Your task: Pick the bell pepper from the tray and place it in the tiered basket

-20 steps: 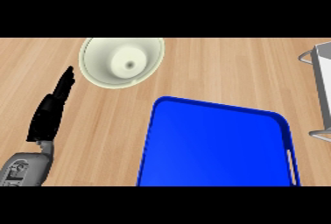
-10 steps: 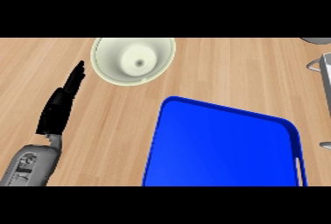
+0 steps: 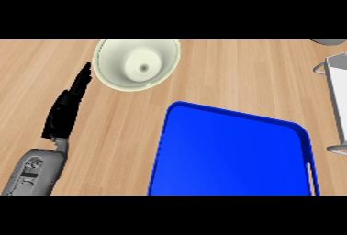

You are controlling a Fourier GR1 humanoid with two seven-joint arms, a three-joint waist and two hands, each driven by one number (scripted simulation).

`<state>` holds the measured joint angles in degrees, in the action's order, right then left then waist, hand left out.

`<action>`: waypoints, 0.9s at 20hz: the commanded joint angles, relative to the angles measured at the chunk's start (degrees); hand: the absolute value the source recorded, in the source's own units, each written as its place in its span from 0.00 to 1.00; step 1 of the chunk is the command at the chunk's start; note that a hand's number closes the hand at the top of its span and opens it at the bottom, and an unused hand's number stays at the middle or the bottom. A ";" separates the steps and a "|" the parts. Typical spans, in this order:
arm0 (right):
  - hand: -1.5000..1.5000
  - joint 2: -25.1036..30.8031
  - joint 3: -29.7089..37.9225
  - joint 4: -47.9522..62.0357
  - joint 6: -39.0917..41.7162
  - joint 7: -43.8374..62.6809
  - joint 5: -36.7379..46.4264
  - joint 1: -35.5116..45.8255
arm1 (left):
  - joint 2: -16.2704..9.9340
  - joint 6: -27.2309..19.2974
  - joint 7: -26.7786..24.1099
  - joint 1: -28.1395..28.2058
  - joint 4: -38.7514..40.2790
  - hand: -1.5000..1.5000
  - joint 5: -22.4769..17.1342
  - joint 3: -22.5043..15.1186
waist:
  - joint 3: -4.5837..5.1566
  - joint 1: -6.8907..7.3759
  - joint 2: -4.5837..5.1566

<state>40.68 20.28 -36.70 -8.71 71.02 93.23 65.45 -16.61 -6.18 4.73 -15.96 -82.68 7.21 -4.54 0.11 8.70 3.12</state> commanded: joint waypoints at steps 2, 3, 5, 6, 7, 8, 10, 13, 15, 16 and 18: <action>1.00 -0.01 0.51 6.56 4.06 14.18 6.24 3.55 | -0.17 -0.18 1.47 -1.84 1.46 0.50 -0.33 1.23 | 0.00 -2.00 -0.50; 1.00 0.21 1.66 7.95 4.48 14.19 7.42 2.89 | 0.03 0.02 0.79 0.41 0.51 0.50 0.01 0.23 | -0.03 -0.94 -0.36; 1.00 1.24 1.77 10.52 8.54 14.20 9.02 3.35 | 1.31 -1.22 1.62 0.36 -0.05 0.50 1.01 -0.83 | -0.04 -1.98 -0.83; 1.00 1.88 2.36 11.63 11.15 14.20 9.89 3.54 | -0.88 0.03 1.33 0.11 0.13 0.50 -0.36 1.44 | 0.04 -1.95 -0.98; 1.00 2.13 2.75 12.38 10.96 14.20 11.01 3.43 | -0.10 -0.39 -0.27 1.74 -0.13 0.50 0.08 0.60 | 0.04 -1.64 -0.86; 1.00 2.73 3.25 12.52 11.82 14.20 12.00 3.95 | -0.29 -0.27 -0.63 1.86 0.42 0.50 -0.25 1.13 | 0.07 -2.14 -0.95; 1.00 2.16 4.38 13.06 11.75 14.20 13.07 4.65 | 0.17 -0.84 0.13 1.52 0.85 0.50 0.20 0.98 | -0.02 -2.98 -1.16; 1.00 0.98 5.78 14.23 12.84 14.20 14.02 5.12 | 0.00 -1.22 -0.42 2.23 1.35 0.50 0.28 1.66 | -0.06 -4.09 -1.65; 1.00 0.43 6.62 14.92 12.25 14.20 13.83 6.45 | -0.90 -0.69 -0.41 1.92 1.50 0.50 0.22 2.26 | -0.11 -4.47 -1.73; 1.00 -0.97 7.56 14.74 12.93 14.20 14.22 5.48 | -0.99 -0.22 -3.32 5.08 1.51 0.50 -0.56 2.68 | -0.05 -4.50 -1.94; 1.00 -2.02 9.05 15.41 10.06 14.20 13.33 5.39 | -1.29 -0.60 -0.04 2.76 0.35 0.50 -0.26 3.01 | -0.18 -4.73 -1.89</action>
<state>41.27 27.35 -22.55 1.15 71.42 106.67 70.34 -17.13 -6.96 4.11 -13.31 -81.57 7.15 -2.38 0.03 4.54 1.45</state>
